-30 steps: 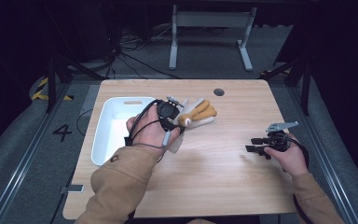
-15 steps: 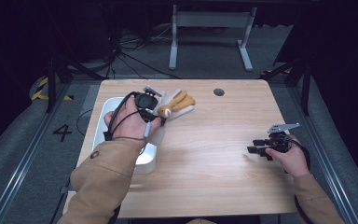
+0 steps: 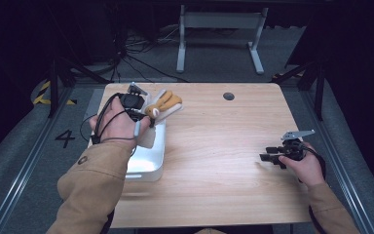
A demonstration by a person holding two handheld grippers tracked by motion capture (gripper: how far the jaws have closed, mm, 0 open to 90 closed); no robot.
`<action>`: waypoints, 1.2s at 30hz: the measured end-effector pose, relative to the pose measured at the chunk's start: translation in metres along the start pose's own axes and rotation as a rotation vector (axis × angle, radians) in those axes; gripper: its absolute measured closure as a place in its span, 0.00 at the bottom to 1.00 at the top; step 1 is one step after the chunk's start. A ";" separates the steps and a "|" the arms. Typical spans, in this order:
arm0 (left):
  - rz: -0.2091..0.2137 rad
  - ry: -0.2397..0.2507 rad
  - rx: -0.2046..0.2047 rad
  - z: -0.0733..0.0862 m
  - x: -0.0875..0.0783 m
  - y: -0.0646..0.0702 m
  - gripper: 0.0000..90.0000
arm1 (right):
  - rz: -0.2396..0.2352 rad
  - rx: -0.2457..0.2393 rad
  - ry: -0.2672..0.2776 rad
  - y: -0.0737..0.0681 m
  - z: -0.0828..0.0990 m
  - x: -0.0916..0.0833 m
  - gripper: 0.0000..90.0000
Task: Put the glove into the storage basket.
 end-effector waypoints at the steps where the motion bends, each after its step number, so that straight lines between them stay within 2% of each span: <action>1: -0.004 -0.006 -0.006 0.001 0.000 -0.003 0.80 | 0.000 0.000 -0.002 0.000 0.000 0.000 0.53; 5: -0.025 -0.019 -0.036 0.002 0.001 -0.016 0.80 | -0.002 0.004 -0.002 0.000 0.001 0.001 0.53; 11: -0.057 -0.055 -0.107 0.007 0.006 -0.036 0.80 | -0.002 0.003 -0.002 0.000 0.001 0.001 0.53; 17: -0.072 -0.103 -0.163 0.013 0.015 -0.048 0.80 | 0.000 0.005 -0.006 0.001 0.002 0.000 0.53; 21: -0.061 -0.131 -0.187 0.016 0.024 -0.052 0.80 | 0.004 0.006 -0.005 0.002 0.002 -0.001 0.53; 25: -0.070 -0.154 -0.210 0.020 0.032 -0.056 0.80 | 0.001 0.007 -0.010 0.002 0.003 -0.001 0.53; 28: -0.071 -0.164 -0.217 0.021 0.037 -0.057 0.80 | 0.006 0.010 -0.008 0.002 0.003 -0.002 0.53; 31: -0.052 -0.184 -0.219 0.023 0.042 -0.056 0.80 | 0.008 0.014 -0.006 0.003 0.003 -0.002 0.53; 36: -0.064 -0.201 -0.234 0.027 0.052 -0.058 0.80 | 0.001 0.013 -0.011 0.002 0.004 -0.001 0.53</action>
Point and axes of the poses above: each handheld gripper's, and its own axes: x roughly forward along the jaws, z roughly out of its underside, y roughly to its right, the point moved 9 cm from there along x, roughly forward along the jaws, and after that the axes turned 7 degrees about -z, right-handed, at the moved point
